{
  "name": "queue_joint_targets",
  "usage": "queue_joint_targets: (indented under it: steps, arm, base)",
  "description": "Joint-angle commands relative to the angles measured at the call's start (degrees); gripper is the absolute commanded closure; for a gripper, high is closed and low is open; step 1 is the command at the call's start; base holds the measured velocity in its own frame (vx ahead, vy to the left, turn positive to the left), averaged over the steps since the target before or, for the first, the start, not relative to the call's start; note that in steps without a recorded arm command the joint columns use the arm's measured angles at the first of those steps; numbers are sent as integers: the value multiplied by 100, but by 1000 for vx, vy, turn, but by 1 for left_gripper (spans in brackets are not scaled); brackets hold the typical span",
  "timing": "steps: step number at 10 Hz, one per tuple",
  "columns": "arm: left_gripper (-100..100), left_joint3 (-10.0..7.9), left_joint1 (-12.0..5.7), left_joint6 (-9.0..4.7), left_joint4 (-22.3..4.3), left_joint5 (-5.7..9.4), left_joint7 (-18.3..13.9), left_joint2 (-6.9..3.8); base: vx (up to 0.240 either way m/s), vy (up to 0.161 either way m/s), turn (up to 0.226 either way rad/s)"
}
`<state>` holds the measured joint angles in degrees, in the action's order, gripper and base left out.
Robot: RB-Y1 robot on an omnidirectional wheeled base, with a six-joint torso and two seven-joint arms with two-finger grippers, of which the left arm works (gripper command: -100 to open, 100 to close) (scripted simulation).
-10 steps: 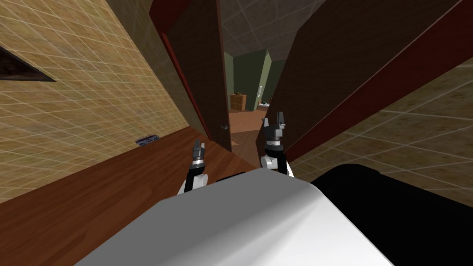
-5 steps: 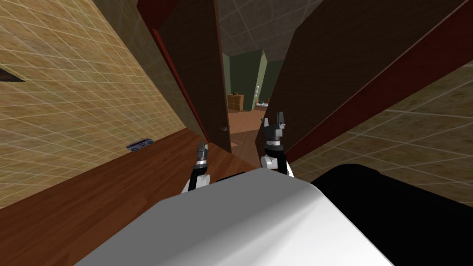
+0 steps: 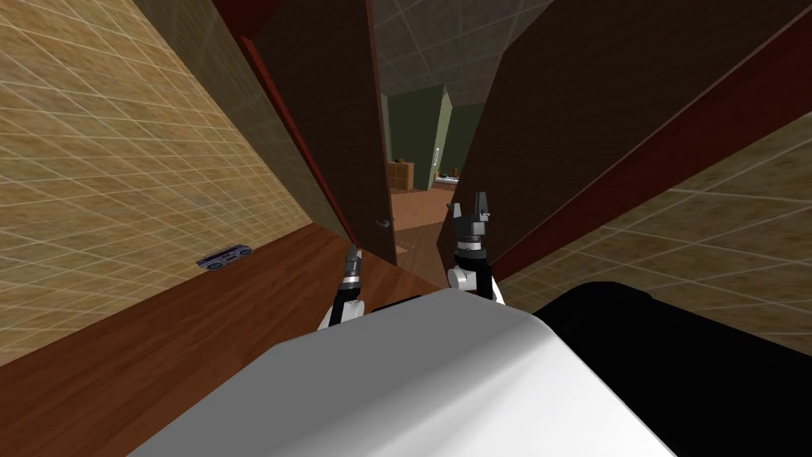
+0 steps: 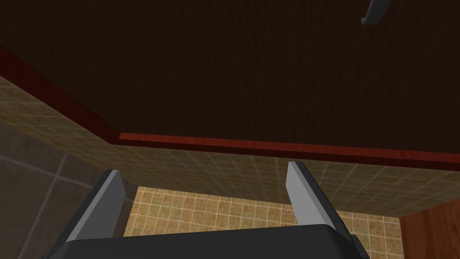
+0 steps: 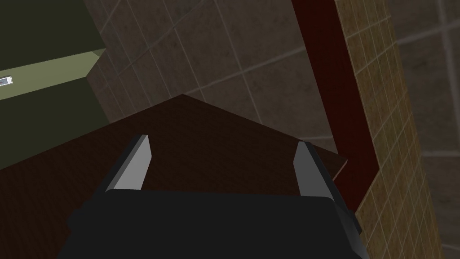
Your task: Push the door open
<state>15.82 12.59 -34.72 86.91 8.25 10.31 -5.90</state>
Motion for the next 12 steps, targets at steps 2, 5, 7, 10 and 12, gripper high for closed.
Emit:
queue_joint_targets:
  steps: [2,5,7,10,12]
  arm:
    - [-100,111,-104,-82,-322,38,10,9]
    - [-100,234,-211,-154,-655,80,20,25]
    - [-100,356,-317,-226,-984,121,31,50]
    - [-100,515,-456,-319,-1413,176,45,90]
    - [-100,592,-522,-364,-1619,202,52,117]
  base:
    - [86,73,-95]
    - [72,65,-87]
    - [105,102,-133]
    - [85,86,-123]
    - [113,91,-94]
